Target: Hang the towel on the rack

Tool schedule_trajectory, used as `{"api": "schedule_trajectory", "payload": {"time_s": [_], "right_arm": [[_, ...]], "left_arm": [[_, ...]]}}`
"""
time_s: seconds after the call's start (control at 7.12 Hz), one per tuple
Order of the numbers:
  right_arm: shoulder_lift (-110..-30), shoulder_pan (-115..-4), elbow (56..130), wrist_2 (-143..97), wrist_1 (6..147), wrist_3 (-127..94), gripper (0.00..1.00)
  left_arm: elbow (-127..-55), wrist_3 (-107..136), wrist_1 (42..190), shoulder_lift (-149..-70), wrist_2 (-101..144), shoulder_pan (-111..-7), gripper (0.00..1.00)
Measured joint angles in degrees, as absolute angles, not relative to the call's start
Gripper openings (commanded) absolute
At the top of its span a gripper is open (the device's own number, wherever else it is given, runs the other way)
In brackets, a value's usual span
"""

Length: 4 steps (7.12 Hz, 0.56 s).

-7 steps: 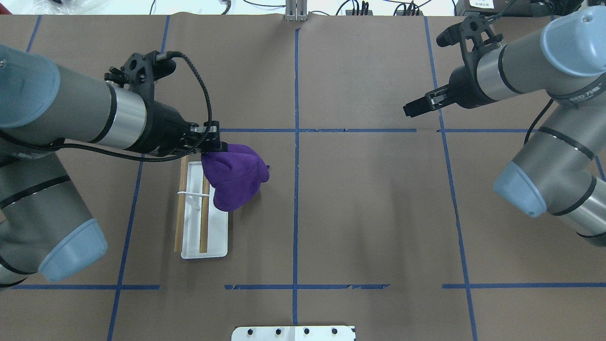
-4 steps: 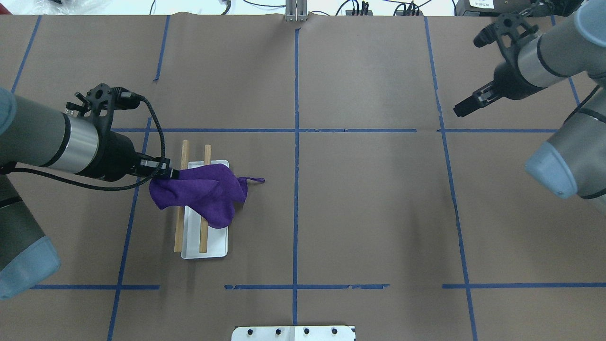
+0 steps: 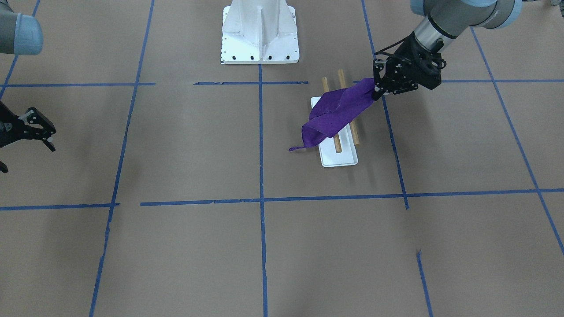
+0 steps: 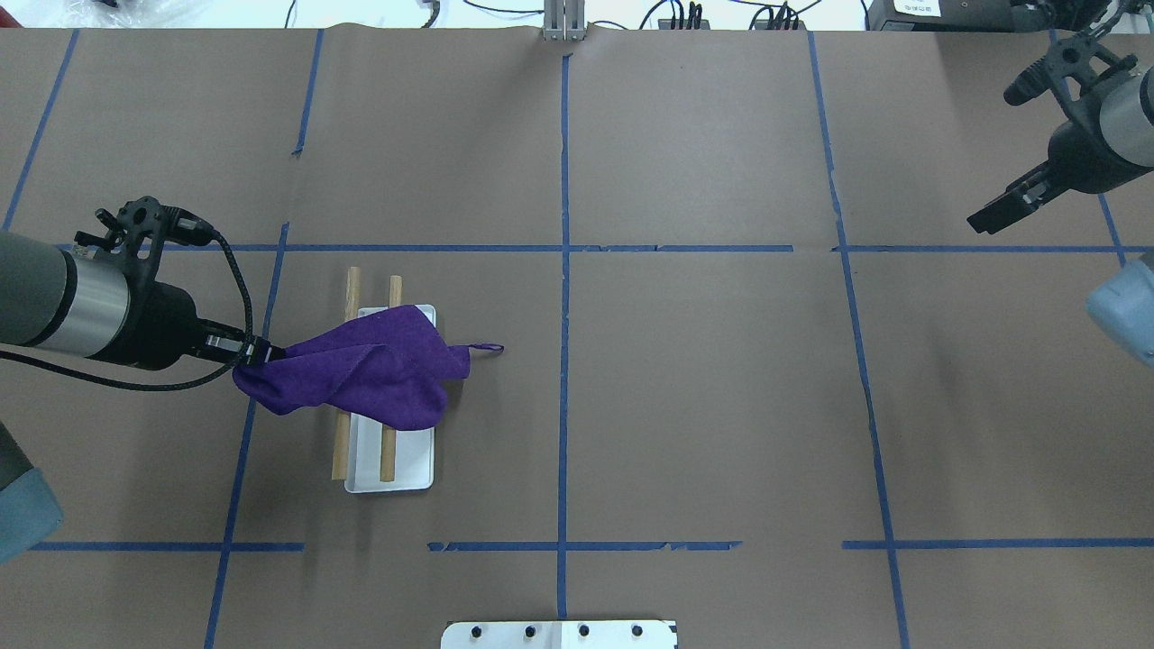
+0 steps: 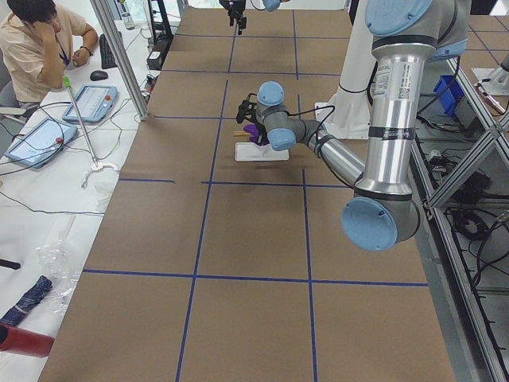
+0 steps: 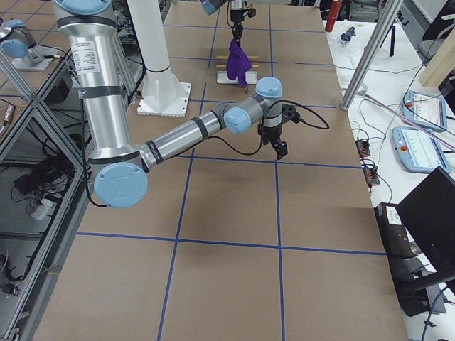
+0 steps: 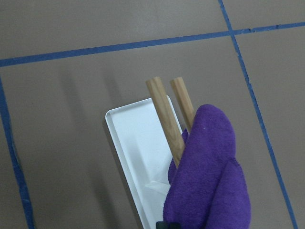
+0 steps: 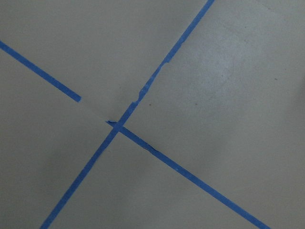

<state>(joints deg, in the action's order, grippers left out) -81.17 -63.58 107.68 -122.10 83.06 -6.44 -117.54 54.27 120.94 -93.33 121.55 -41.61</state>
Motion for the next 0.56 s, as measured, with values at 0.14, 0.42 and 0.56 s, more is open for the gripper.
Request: {"api": "schedule_trajectory", "payload": {"time_s": [0.14,0.42,0.56], "right_arm": [[-81.5,-64.0,107.5,-122.4,83.2,-6.1,1.00],[-81.7,-65.1,107.0,-123.3,84.9,-6.1,1.00],[-81.8,-66.3,106.4,-123.8,85.7,-6.3,1.00]], "left_arm": [[-116.9,53.2,121.2,-93.2,121.5,-41.6,0.99],[-114.8,48.5,121.4,-92.9,121.5,-42.2,1.00],[-113.9,45.1,121.4,-92.3,121.5,-44.0,1.00]]}}
